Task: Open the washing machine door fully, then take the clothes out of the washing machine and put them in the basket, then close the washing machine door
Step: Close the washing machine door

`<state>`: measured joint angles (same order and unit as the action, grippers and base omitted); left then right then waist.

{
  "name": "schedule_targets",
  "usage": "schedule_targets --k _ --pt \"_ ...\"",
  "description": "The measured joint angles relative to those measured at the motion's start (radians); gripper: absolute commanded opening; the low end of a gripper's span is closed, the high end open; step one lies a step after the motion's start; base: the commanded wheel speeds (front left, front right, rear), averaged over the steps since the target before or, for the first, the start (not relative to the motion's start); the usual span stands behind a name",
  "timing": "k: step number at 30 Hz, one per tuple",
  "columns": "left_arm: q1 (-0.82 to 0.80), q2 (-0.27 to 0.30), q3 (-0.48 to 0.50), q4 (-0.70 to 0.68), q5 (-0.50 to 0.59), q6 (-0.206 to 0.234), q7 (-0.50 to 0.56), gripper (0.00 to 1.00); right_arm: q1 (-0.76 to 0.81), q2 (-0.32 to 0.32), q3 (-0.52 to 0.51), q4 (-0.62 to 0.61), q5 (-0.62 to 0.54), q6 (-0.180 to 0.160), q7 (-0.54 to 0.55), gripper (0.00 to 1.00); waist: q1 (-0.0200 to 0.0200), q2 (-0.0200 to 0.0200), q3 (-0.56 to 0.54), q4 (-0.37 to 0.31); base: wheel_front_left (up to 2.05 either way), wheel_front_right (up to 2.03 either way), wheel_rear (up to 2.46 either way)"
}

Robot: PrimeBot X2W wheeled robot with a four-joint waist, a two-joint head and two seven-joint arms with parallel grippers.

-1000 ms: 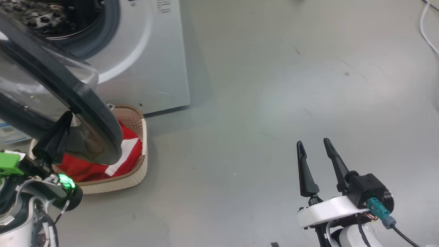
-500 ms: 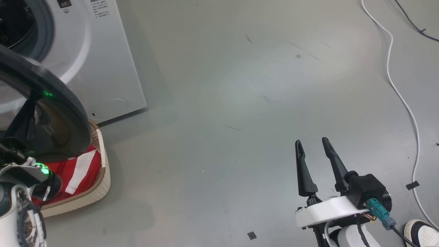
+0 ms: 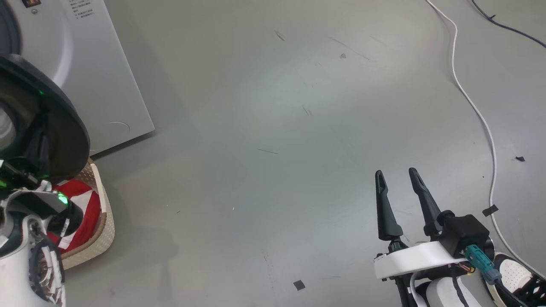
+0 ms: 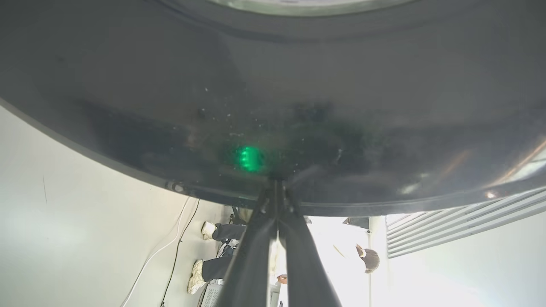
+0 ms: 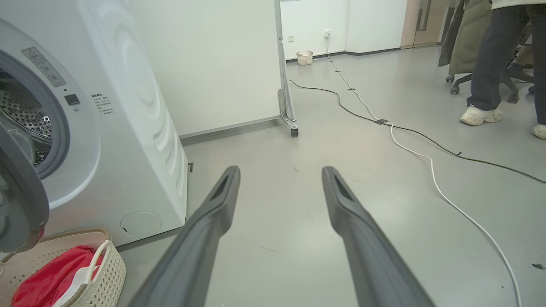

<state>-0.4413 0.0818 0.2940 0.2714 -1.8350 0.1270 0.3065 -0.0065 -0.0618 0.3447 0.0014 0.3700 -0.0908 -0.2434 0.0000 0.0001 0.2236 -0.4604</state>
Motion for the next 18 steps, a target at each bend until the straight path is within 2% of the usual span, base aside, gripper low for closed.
schedule_targets --k 10,15,18 --pt "0.002 -0.011 -0.101 0.036 0.021 -0.015 0.053 0.00 0.000 -0.001 -0.030 -0.007 0.000 -0.001 -0.001 1.00 0.0000 0.0000 -0.019 0.058 0.00 0.00 0.00" --pt "0.030 -0.010 -0.202 0.040 0.107 -0.053 0.098 0.00 0.000 -0.008 -0.043 -0.007 -0.001 -0.001 -0.005 1.00 0.0000 0.0000 -0.037 0.106 0.00 0.00 0.00" --pt "0.066 -0.006 -0.266 0.039 0.178 -0.091 0.113 0.00 0.000 -0.016 -0.048 -0.003 0.000 0.000 -0.008 1.00 0.0000 0.0000 -0.050 0.140 0.00 0.00 0.00"
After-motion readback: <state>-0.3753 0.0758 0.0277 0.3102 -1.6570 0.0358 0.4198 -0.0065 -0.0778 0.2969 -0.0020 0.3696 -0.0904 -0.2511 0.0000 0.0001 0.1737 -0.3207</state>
